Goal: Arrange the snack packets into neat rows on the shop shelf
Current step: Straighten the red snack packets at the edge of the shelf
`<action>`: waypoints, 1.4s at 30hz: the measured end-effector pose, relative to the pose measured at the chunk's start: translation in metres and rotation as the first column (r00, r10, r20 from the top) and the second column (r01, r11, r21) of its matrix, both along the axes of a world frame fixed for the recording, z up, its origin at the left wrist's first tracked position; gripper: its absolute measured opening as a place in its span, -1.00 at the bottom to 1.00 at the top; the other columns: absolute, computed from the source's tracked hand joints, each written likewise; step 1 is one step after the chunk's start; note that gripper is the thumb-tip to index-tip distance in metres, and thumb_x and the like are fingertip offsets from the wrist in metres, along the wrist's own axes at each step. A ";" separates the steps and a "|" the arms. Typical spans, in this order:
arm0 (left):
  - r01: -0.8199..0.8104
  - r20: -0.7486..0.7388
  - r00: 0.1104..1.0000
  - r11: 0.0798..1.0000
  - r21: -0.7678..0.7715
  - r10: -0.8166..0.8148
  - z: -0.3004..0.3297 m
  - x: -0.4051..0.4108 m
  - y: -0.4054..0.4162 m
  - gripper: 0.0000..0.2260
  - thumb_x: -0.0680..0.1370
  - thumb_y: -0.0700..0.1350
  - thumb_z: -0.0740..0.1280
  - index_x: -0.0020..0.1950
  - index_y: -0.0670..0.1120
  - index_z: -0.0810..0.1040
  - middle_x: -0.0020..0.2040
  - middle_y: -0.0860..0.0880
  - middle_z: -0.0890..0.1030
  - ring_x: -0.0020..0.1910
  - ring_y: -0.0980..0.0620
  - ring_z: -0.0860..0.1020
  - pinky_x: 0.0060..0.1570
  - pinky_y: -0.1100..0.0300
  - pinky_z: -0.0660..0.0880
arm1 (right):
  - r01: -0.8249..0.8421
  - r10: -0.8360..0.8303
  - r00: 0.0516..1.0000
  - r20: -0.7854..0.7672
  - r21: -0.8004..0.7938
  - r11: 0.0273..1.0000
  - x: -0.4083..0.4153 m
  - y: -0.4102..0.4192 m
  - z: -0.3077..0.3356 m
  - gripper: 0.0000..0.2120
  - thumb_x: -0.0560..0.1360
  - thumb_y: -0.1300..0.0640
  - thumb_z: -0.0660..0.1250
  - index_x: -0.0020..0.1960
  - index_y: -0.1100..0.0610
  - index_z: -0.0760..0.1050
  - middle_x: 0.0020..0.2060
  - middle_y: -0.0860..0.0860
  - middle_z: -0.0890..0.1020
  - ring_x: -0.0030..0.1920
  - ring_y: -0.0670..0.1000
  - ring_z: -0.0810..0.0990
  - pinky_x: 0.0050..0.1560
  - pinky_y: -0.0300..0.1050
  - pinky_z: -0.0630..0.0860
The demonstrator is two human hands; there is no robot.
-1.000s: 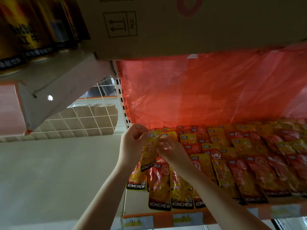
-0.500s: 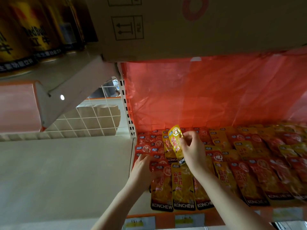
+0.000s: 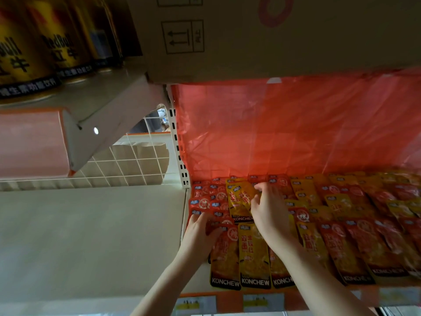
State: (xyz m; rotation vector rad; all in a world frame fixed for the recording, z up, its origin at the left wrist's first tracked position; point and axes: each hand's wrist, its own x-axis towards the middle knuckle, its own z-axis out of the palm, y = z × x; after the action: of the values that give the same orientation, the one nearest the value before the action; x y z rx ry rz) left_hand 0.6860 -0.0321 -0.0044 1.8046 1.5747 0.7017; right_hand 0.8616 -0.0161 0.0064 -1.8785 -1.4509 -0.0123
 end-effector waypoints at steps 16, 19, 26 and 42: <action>-0.140 0.256 0.958 0.990 0.010 0.133 0.006 0.000 -0.002 -0.84 0.55 -0.24 0.28 -0.12 0.00 0.40 -0.20 0.10 0.57 -0.22 0.14 0.56 -0.32 0.37 0.45 | -0.502 0.488 0.861 -0.143 -0.081 0.861 -0.047 -0.030 -0.009 -0.80 0.58 0.10 0.21 0.18 0.06 0.48 0.07 -0.08 0.54 0.11 -0.12 0.47 0.09 -0.31 0.41; -0.156 0.318 0.937 0.988 0.003 0.148 0.004 -0.007 0.001 -0.86 0.54 -0.27 0.28 -0.11 -0.04 0.43 -0.18 0.00 0.61 -0.18 0.01 0.59 -0.29 0.26 0.47 | -0.527 0.513 0.848 -0.134 -0.108 0.843 -0.046 -0.030 -0.010 -0.77 0.57 0.01 0.21 0.20 0.03 0.47 0.06 -0.09 0.56 0.12 -0.13 0.46 0.11 -0.26 0.42; -0.323 0.198 0.933 0.942 0.096 0.300 -0.003 -0.028 0.007 -0.90 0.53 -0.22 0.30 -0.06 -0.01 0.50 -0.05 0.04 0.54 -0.06 0.06 0.52 -0.11 0.19 0.48 | -0.545 0.536 0.837 -0.111 -0.095 0.833 -0.045 -0.026 -0.006 -0.80 0.52 0.11 0.34 0.13 0.12 0.53 0.00 -0.07 0.58 0.05 -0.14 0.44 0.09 -0.40 0.29; -0.362 0.221 0.889 0.910 -0.201 0.402 -0.008 -0.057 0.026 -0.82 0.50 -0.30 0.25 -0.01 -0.09 0.59 -0.20 -0.06 0.66 -0.24 -0.02 0.64 -0.20 0.01 0.61 | -0.570 0.564 0.822 -0.080 -0.095 0.817 -0.096 -0.015 -0.007 -0.87 0.50 0.12 0.34 0.03 0.11 0.54 -0.06 -0.05 0.62 -0.01 -0.03 0.49 -0.02 -0.12 0.48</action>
State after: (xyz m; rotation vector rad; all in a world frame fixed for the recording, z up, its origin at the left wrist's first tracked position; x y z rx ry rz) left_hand 0.6285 -0.0064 -0.0122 1.2409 1.7684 0.9257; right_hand 0.7657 -0.0309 -0.0005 -1.4438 -1.9602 0.4104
